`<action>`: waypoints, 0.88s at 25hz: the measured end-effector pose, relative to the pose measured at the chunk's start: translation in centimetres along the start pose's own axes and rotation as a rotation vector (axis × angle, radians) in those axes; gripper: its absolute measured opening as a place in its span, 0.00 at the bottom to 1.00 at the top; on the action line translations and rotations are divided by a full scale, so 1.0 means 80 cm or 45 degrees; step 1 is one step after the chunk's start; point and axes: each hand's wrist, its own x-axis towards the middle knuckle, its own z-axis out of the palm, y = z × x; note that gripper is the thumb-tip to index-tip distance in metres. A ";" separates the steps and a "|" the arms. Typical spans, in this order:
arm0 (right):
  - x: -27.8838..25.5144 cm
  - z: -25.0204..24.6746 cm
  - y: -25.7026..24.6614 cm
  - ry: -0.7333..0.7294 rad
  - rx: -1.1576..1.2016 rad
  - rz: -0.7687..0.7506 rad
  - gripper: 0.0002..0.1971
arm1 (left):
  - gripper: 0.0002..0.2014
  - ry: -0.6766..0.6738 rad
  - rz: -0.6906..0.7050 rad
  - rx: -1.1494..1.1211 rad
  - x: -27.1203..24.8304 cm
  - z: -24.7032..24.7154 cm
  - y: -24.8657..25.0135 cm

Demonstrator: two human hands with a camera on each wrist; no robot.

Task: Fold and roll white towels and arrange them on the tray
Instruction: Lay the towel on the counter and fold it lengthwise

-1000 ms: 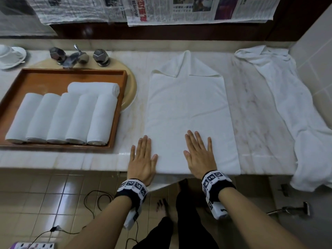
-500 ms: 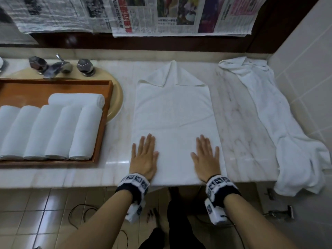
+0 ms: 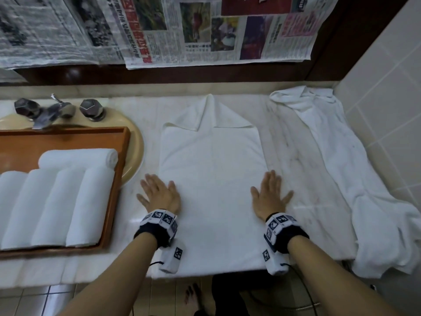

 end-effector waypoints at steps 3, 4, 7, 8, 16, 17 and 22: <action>0.017 -0.018 -0.049 0.096 -0.012 -0.154 0.33 | 0.30 -0.048 0.370 -0.082 0.000 0.005 0.069; 0.023 -0.019 -0.070 0.107 -0.076 -0.364 0.32 | 0.30 -0.144 0.580 -0.090 -0.002 0.015 0.094; 0.054 -0.030 -0.085 -0.032 -0.179 -0.652 0.30 | 0.28 -0.285 0.787 0.044 0.023 0.019 0.107; 0.069 -0.036 -0.076 -0.052 -0.176 -0.588 0.30 | 0.29 -0.214 0.713 0.111 0.041 0.013 0.095; 0.102 -0.064 -0.057 -0.035 -0.129 -0.419 0.33 | 0.35 -0.093 0.371 0.224 0.095 -0.035 0.083; 0.098 -0.063 -0.055 -0.021 -0.124 -0.407 0.33 | 0.34 -0.087 0.348 0.265 0.091 -0.041 0.086; 0.108 -0.087 -0.081 0.321 -0.071 -0.509 0.22 | 0.19 0.133 0.478 0.067 0.095 -0.057 0.130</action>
